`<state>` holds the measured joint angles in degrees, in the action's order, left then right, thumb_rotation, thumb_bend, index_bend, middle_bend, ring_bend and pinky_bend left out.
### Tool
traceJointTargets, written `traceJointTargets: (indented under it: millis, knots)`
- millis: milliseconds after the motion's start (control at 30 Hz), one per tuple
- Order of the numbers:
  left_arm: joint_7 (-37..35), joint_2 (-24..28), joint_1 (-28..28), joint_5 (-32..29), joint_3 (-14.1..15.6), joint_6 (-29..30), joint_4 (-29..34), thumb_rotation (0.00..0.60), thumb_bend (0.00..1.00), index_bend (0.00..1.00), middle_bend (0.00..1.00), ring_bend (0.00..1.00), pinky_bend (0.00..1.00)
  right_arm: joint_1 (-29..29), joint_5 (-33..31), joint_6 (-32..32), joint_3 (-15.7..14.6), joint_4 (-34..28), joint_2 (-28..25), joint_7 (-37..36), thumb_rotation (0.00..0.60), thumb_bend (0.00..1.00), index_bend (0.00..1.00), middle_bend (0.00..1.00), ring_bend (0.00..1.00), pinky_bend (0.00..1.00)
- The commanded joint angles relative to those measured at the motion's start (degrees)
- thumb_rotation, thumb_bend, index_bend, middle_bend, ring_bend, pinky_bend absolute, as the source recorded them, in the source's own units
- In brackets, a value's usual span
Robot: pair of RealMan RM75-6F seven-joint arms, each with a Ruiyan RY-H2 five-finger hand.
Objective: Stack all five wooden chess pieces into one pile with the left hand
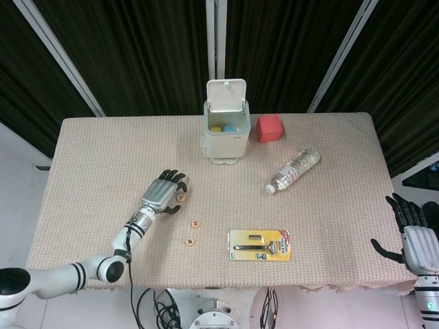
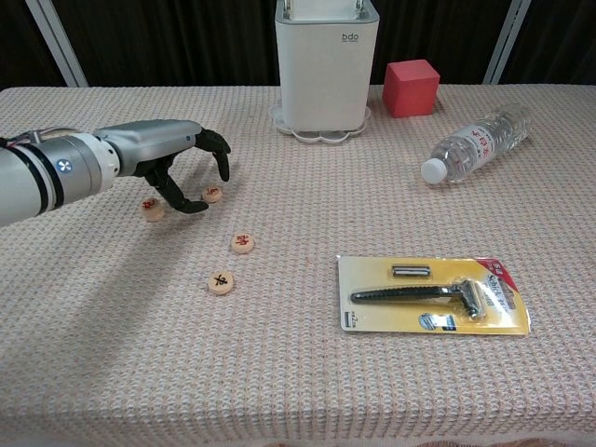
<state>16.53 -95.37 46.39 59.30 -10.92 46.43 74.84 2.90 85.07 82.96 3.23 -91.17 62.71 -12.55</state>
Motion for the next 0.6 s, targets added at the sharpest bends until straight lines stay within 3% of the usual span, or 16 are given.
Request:
traceJointTargets:
  millis: [33,600]
  knots:
    - [0.16,-0.05,-0.01,-0.96,0.08,-0.12,-0.49,0.6,0.29,0.38,0.1,0.0,0.0,0.1,0.05,-0.2,-0.06,0.07,-0.02,-0.04,0.6,0.17,0.0,0.0,0.0,0.0]
    - [-2.58,-1.44,0.1,-0.2,0.5,-0.25,-3.11,0.6,0.29,0.43,0.12,0.0,0.0,0.06,-0.51,-0.81,-0.23,1.06,0.01,-0.73,0.6,0.17,0.0,0.0,0.0,0.0]
